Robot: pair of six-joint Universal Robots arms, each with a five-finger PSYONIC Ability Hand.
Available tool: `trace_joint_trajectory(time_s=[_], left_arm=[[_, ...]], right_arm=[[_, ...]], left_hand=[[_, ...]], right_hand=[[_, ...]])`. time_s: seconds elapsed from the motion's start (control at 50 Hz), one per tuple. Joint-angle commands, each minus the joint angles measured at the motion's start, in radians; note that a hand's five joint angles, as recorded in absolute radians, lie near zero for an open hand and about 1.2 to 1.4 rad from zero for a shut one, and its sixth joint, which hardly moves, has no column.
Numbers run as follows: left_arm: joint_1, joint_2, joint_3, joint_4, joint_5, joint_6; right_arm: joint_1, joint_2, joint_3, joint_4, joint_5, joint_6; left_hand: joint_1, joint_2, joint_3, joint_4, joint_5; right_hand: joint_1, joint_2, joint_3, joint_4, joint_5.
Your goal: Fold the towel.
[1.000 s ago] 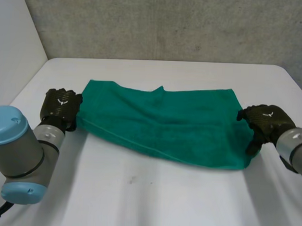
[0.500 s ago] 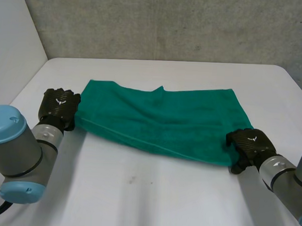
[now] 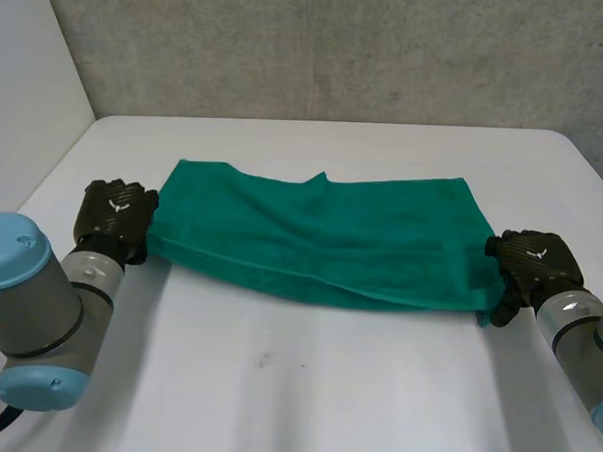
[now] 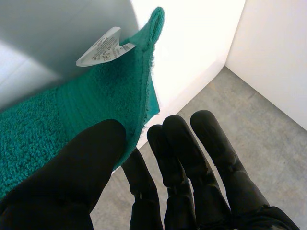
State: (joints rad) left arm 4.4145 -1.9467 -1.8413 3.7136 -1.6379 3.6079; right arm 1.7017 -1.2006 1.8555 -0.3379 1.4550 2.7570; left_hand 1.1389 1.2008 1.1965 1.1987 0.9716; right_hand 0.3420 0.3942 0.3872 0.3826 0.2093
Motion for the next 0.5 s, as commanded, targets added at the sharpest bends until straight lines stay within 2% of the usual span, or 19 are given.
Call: trace_joint_trajectory(time_s=[0.02,0.08,0.18,0.38,0.5], left_arm=[[0.003,0.002,-0.001,0.0,0.0,0.0],[0.003,0.002,-0.003,0.0,0.0,0.0],[0.003,0.002,-0.003,0.0,0.0,0.0],[0.003,0.002,-0.003,0.0,0.0,0.0],[0.003,0.002,-0.003,0.0,-0.002,0.0]], right_arm=[[0.009,0.0,0.007,-0.015,-0.016,0.0],[0.013,0.003,0.014,-0.013,-0.027,0.0],[0.013,0.0,0.03,0.0,-0.06,0.015],[0.013,0.003,0.03,0.011,-0.076,0.124],[0.012,0.007,0.027,0.004,-0.085,0.139]], left_hand=[[0.257,0.195,0.2,0.198,0.25],[0.257,0.195,0.2,0.198,0.25],[0.257,0.195,0.2,0.198,0.25],[0.257,0.195,0.2,0.198,0.25],[0.257,0.195,0.2,0.198,0.25]], right_hand=[[0.38,0.327,0.334,0.339,0.338],[0.371,0.319,0.326,0.331,0.33],[0.192,0.14,0.147,0.152,0.151],[0.198,0.146,0.153,0.157,0.156],[0.224,0.172,0.179,0.184,0.183]])
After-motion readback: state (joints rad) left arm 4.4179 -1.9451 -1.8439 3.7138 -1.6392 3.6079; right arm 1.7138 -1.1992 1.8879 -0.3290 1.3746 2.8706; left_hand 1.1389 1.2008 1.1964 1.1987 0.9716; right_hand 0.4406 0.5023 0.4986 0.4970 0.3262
